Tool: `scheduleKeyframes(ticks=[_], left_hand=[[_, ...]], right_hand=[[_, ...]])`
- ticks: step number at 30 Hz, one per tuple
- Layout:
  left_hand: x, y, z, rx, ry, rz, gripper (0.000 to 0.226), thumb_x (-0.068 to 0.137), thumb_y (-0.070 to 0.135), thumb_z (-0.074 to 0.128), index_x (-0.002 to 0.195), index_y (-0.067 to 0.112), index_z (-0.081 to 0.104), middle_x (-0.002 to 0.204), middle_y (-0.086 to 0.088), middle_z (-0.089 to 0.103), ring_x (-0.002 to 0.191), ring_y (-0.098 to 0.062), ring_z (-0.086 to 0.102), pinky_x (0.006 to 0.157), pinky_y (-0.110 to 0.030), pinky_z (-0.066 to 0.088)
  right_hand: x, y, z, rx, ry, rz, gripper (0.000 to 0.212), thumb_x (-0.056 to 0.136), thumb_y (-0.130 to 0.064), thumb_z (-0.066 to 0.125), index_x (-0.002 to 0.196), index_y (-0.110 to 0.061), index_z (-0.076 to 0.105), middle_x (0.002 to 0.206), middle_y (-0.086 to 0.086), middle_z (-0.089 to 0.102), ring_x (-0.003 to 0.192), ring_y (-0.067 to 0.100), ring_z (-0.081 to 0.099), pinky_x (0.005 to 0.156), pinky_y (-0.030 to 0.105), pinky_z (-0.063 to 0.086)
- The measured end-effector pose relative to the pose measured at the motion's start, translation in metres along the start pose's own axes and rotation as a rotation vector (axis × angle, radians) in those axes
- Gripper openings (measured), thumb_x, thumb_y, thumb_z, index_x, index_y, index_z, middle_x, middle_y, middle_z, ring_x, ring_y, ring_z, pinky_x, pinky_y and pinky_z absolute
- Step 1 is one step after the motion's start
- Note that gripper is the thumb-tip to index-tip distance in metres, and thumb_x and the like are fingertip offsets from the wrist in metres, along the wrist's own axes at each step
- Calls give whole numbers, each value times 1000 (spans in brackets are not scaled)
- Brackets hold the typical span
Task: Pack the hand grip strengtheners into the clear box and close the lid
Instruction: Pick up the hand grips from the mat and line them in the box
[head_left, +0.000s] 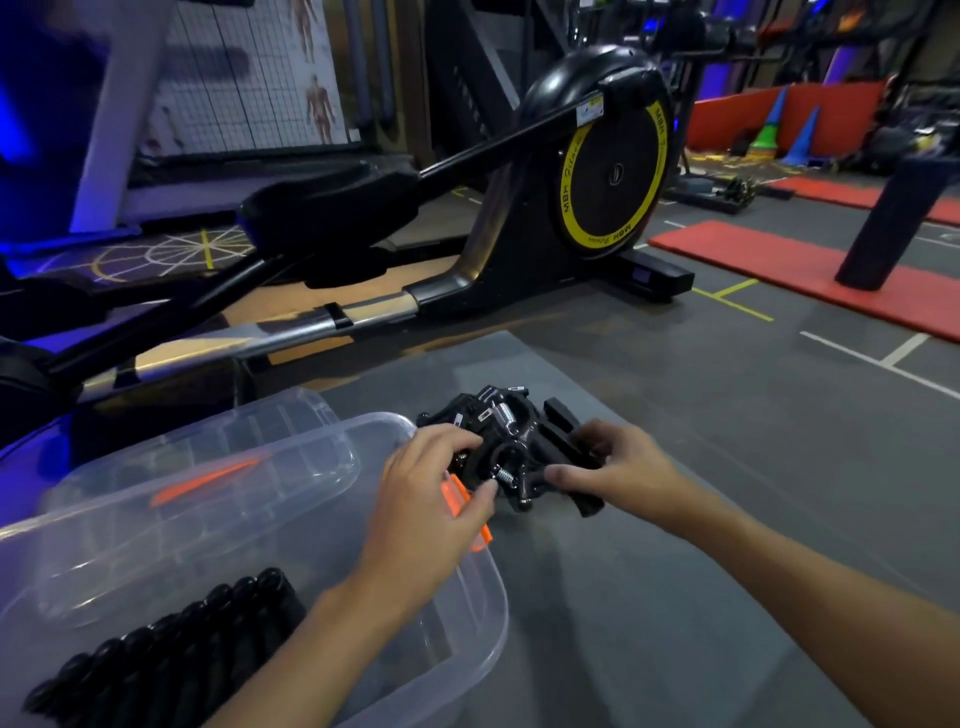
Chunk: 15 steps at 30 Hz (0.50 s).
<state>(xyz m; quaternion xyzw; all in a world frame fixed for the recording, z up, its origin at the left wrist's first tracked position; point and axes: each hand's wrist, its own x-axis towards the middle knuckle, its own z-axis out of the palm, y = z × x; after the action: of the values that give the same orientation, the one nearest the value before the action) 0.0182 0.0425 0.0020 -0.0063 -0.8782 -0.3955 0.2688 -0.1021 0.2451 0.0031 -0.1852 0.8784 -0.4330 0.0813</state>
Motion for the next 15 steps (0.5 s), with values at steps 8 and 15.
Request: scheduleKeyframes(ticks=[8,15], left_hand=[[-9,23,-60,-207,241,40,29,77,10,80,100,21,68,98,11,64,100,-13,64,88,-22,49],[-21,-16,-122,-187,337,-72,22,78,13,80,97,23,72,92,9,72,91,-8,68,85,-21,53]], right_hand=[[-44,-93,43,188,-54,-59,47,63,-54,81,92,-20,67,79,-2,74,71,14,72,62,33,57],[-46,-112,87,90,-47,-196,38,100,-39,41,81,-12,59,78,2,64,74,14,60,73,40,51]])
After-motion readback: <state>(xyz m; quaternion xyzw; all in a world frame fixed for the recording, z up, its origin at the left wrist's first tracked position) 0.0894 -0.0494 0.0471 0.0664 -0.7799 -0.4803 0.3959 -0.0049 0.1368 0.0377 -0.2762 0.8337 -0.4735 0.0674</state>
